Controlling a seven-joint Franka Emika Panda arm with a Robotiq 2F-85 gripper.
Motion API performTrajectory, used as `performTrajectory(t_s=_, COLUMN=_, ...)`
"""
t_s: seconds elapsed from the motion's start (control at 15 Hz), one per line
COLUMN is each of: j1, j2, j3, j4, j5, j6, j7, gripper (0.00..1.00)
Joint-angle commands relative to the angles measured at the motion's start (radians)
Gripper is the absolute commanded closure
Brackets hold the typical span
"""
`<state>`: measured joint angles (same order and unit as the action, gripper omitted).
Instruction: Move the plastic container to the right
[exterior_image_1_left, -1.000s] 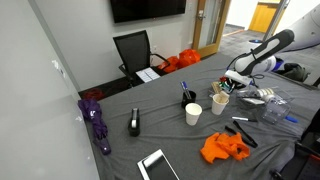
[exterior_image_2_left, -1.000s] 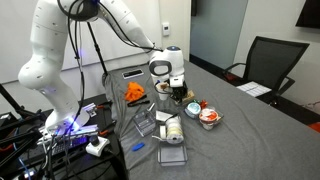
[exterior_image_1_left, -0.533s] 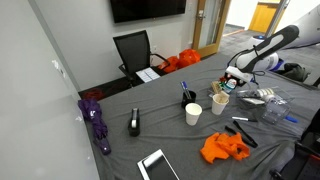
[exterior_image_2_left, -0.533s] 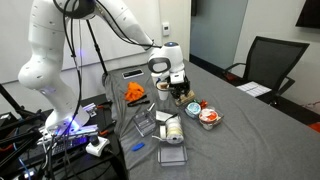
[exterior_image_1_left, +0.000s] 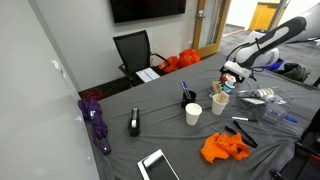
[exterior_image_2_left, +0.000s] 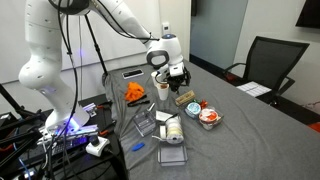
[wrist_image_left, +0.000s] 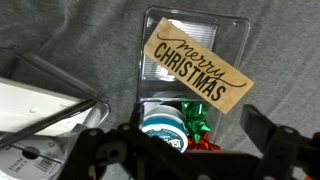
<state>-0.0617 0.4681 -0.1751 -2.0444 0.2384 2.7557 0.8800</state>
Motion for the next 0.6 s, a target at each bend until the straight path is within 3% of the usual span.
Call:
performTrajectory(t_s=0.0, j1=0.018, j2=-0.071, j3=-0.001, j4=-0.043, j5=0.002, j6=-0.035, j7=-0.011, gripper=0.0)
performTrajectory(t_s=0.53, j1=0.052, j2=-0.104, j3=-0.014, j4=-0.054, j5=-0.034, j6=-0.061, j7=0.019, gripper=0.0)
